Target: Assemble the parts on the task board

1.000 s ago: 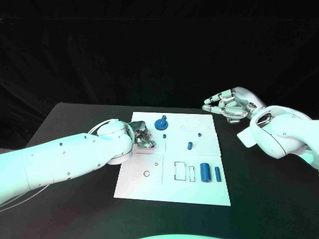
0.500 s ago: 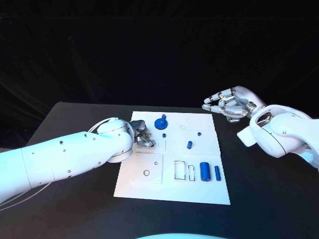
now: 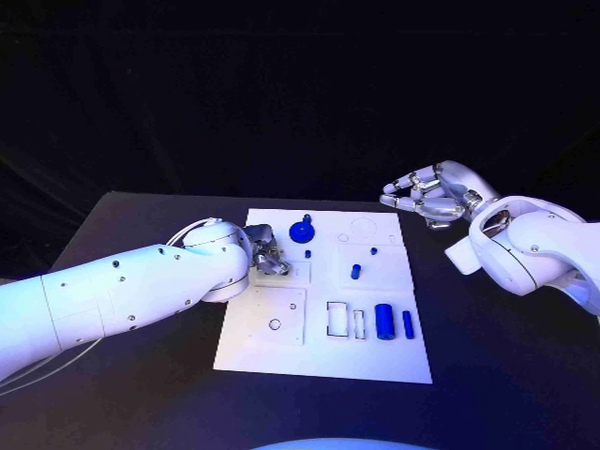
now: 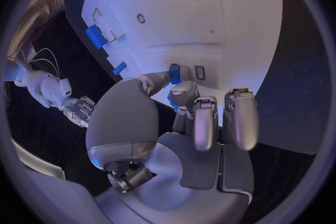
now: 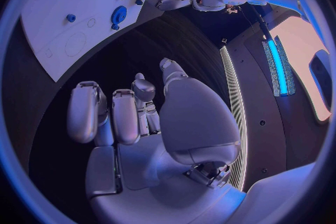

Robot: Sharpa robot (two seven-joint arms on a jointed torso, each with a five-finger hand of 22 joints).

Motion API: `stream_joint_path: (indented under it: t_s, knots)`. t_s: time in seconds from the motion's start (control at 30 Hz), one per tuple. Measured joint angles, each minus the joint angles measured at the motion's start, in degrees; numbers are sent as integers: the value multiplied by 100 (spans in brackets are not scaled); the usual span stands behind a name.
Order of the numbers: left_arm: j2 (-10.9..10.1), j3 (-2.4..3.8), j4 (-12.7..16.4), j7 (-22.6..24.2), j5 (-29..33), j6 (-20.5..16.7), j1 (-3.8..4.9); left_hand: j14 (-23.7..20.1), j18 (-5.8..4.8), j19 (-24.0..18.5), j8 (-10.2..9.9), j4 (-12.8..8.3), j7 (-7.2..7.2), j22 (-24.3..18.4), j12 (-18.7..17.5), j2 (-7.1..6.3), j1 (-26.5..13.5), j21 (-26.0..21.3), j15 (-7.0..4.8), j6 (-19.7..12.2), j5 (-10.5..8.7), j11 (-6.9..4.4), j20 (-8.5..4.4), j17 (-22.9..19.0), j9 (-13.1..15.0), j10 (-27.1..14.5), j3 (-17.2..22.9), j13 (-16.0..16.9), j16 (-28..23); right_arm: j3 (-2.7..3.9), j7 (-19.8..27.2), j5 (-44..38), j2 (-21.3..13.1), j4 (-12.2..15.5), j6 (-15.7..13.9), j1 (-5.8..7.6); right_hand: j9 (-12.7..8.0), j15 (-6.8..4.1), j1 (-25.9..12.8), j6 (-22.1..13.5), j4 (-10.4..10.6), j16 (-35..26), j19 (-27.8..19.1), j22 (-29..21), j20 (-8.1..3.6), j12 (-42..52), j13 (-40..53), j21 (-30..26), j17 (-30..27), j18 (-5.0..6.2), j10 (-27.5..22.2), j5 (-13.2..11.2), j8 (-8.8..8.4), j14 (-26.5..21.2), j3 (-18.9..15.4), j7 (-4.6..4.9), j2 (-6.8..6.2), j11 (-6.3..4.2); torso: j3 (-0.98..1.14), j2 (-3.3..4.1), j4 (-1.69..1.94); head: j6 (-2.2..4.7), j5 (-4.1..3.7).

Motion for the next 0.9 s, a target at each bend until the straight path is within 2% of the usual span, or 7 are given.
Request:
stream_joint_path:
  t_s: [0.07, 0.13, 0.23, 0.37, 0.43, 0.9]
  knots:
    - [11, 0, -20, 0, 12, 21, 6, 0, 0, 0, 1, -104, -19, 0, 20, -16, -61, 0, 0, 21, 0, -3, 0, 0, -19, -2, 55, 0, 0, 0, -1, 0, -3, 3, 0, 0, 0, 0, 0, 0, 0, 0, 0, 0, 0, 0, 0, 0, 0, 0, 0, 0, 0, 0, 0, 0, 0, 0, 0, 0, 0, -1, -1]
    - [25, 1, -46, 1, 27, 45, 14, 0, 0, 0, 1, -116, -30, 0, 20, -9, -104, 0, 0, 49, 0, -18, 0, 0, -37, -17, 51, 0, 0, 0, -3, 0, -7, 7, 0, 0, 0, 0, 0, 0, 1, 0, 0, 0, 0, 0, 0, 0, 0, 0, 1, 0, 0, 0, -1, 0, 0, 1, -1, 0, 0, -1, -2]
    - [35, 1, -82, 1, 42, 76, 20, 0, 1, 0, -22, 19, -111, 0, 51, 17, -184, 0, 0, 131, 2, -36, 0, 0, -68, -32, -208, 6, 0, 0, -4, 0, -9, 12, 0, 0, 0, 0, 0, 0, 21, 0, 0, -1, 0, 0, 0, 0, 0, 0, 1, 24, 0, 0, -21, 0, 0, 1, -1, 0, 1, -5, -8]
    - [52, 1, -122, 1, 58, 109, 26, 0, 1, 16, -39, 145, -143, 0, 84, 70, -139, 0, 0, 162, 6, -51, -16, 0, -108, -34, -531, 21, 0, 0, -5, 0, -13, 17, 4, 0, 0, 0, -106, 0, 135, 0, 0, -1, 0, 0, -12, -27, 0, 0, -8, 472, 42, 0, -152, 0, -29, -8, -2, 0, 1, -10, -12]
    - [64, -1, -140, 1, 65, 122, 27, 0, 0, 21, -55, 194, -143, 2, 86, 109, -101, 0, 0, 163, 5, -51, -21, 0, -126, -34, -635, 32, 0, 0, -5, -1, -15, 20, 7, 2, 0, 0, -106, -1, 161, 0, 0, -1, 0, 0, -17, -27, 0, 0, -17, 574, 43, 0, -195, 0, -29, -17, -2, -2, 2, -11, -13]
    - [90, -1, -205, 1, 98, 161, 36, 0, 1, 21, -74, 413, -162, 4, 117, 183, -26, 0, 0, 184, 0, -51, -21, -1, -171, -34, -935, 44, 0, 0, -5, -1, -23, 25, 23, -1, 0, 0, -129, -9, 188, 0, 0, -2, 0, 26, -20, -27, 0, 0, -17, 599, 43, 0, -223, -9, -52, -17, -3, -4, 4, -7, -21]
